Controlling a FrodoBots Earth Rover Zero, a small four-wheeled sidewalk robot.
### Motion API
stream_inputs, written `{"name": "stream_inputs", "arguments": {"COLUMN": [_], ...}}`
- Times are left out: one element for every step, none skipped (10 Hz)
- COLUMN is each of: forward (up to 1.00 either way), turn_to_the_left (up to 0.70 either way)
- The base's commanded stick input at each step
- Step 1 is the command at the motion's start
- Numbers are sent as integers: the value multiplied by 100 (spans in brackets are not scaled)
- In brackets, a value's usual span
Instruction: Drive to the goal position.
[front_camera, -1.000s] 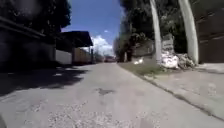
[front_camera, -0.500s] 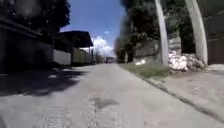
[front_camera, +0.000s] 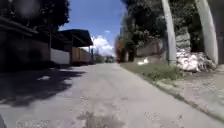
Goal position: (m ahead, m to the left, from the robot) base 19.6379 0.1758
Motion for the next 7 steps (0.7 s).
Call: {"name": "stream_inputs", "arguments": {"forward": [100,100,100,100,100,100,100], "turn_to_the_left": [0,0,0,0,0,0,0]}}
